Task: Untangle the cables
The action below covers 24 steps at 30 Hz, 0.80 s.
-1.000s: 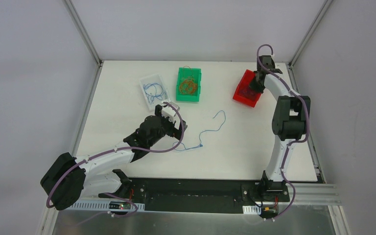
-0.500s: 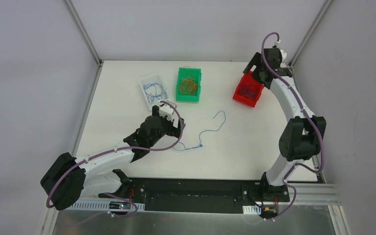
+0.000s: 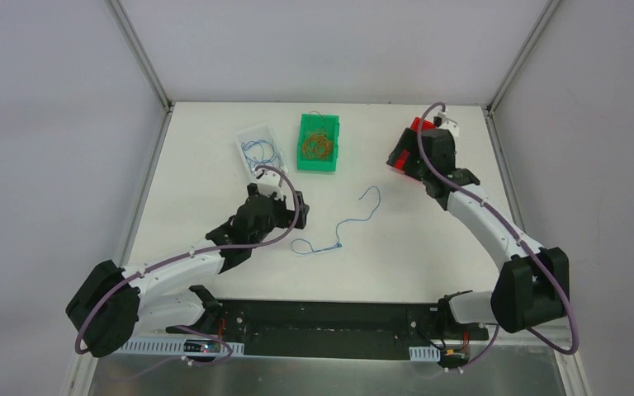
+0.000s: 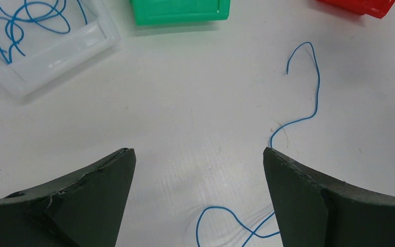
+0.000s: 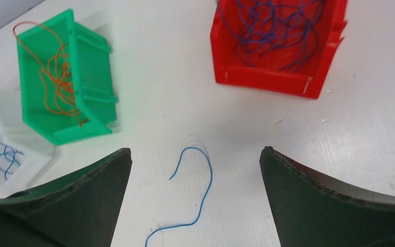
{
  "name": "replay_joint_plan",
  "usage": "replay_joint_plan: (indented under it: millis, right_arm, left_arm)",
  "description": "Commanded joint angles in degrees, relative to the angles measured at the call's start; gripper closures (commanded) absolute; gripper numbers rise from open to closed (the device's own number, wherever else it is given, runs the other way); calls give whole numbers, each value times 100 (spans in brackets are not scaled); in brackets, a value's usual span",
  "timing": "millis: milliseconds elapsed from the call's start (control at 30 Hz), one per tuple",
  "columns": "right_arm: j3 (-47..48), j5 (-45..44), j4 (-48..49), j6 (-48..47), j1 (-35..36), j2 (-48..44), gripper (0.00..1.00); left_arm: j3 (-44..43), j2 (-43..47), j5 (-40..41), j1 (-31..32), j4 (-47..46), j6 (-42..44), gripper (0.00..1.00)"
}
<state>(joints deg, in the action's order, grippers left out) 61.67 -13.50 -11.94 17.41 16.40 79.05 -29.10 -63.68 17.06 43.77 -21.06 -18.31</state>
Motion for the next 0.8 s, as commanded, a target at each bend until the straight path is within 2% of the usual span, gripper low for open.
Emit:
replay_joint_plan:
  millis: [0, 67, 167, 233, 300, 367, 500, 567, 600, 667, 767]
  right_arm:
    - [-932, 57, 1385, 349, 298, -304, 1]
    - [-1130, 172, 1520, 406, 485, -205, 1]
    - [-1306, 123, 1659, 408, 792, -44, 1]
    - [-1357, 109, 1767, 440, 959, -3, 1]
    - [-1413, 106, 1884, 448, 1077, -19, 1]
    - [-1467, 100, 1911, 479, 1150, -78, 1]
    - [-1577, 61, 1929, 531, 1187, -57, 1]
    - [-1503, -87, 1757, 574, 1183, 97, 1]
    - [-1252, -336, 1491, 653, 1160, 482, 1]
    - [-949, -291, 1155, 764, 1055, 883, 1]
    - [-706, 276, 903, 928, 862, 1368, 1]
  left_arm:
    - [303, 456, -189, -56, 210, -646, 1]
    - [211, 711, -397, -44, 702, -1030, 1]
    - [-489, 826, -569, -2, 2442, -2186, 1]
    - [-927, 706, -337, 280, 3531, -2986, 1]
    - [-1199, 646, 383, 839, 4302, -3823, 1]
    - [-1246, 572, 795, 1291, 4505, -4581, 1]
    - [-1252, -62, 514, 1452, 4615, -5903, 1]
    - [-1266, -367, 688, 1597, 4631, -6306, 1]
    - [-1288, -558, 872, 1731, 4620, -6588, 1]
    - [-1343, -681, 902, 1738, 4598, -6666, 1]
    - [-1462, -826, 887, 1733, 4567, -6586, 1]
